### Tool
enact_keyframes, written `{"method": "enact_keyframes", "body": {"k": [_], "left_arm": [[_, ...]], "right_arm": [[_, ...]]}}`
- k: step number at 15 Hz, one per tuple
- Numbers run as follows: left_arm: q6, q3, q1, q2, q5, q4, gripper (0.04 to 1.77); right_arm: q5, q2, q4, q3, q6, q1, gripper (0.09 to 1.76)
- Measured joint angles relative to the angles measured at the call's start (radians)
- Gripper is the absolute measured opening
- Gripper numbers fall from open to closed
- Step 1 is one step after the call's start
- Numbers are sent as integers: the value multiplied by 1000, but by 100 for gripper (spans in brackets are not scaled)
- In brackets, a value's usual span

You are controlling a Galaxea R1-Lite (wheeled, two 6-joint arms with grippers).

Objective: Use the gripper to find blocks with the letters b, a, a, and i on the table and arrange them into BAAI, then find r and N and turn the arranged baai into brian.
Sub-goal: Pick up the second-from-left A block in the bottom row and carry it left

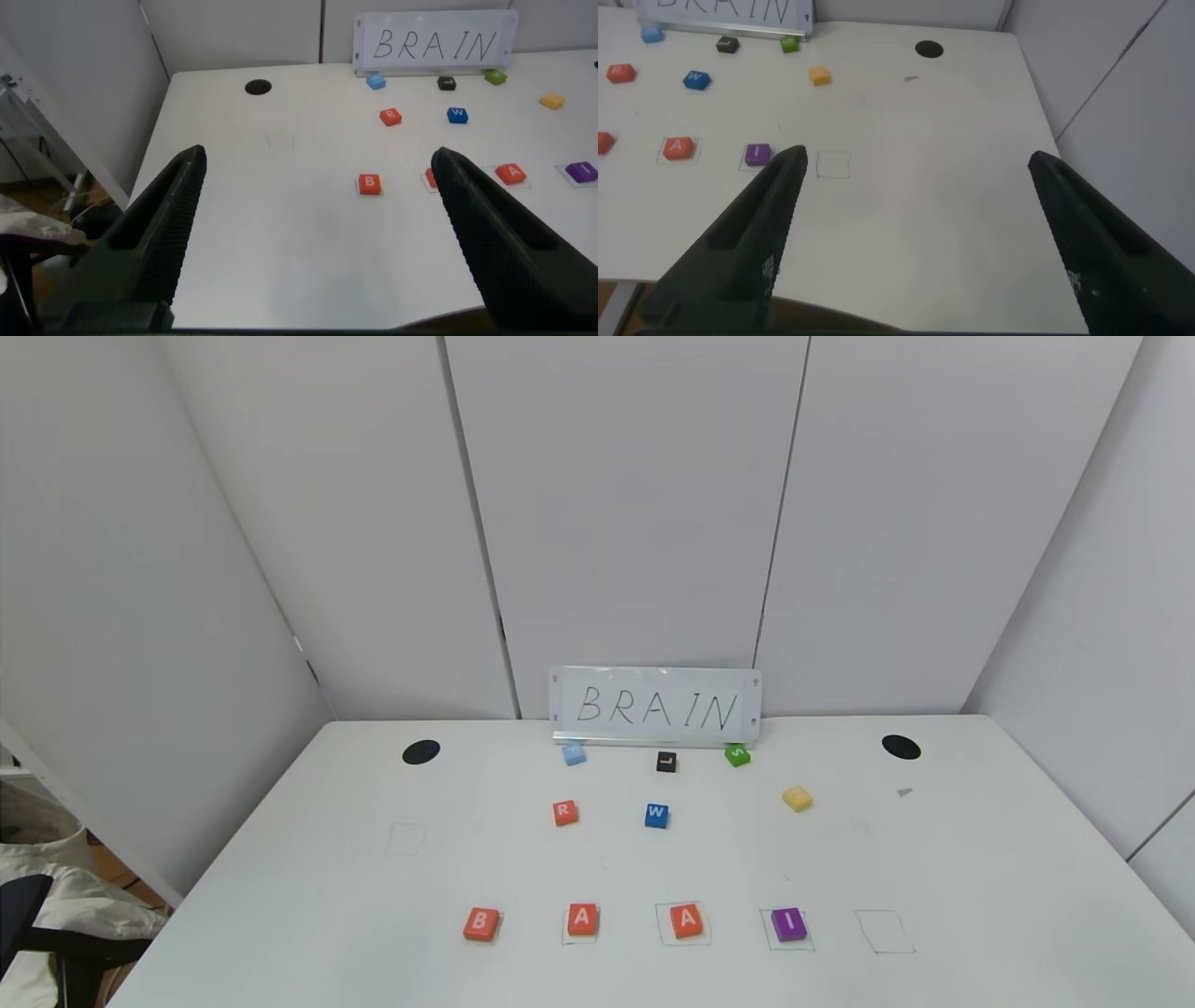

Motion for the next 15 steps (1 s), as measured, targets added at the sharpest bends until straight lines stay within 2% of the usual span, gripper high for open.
{"method": "enact_keyframes", "body": {"k": [8, 15], "left_arm": [[2, -272, 0, 307, 8, 21, 172], [2, -522, -1, 577, -1, 211, 172]], "right_arm": [[-1, 328, 81, -325, -7, -1, 171], [1, 589, 144, -550, -32, 0, 171]]}}
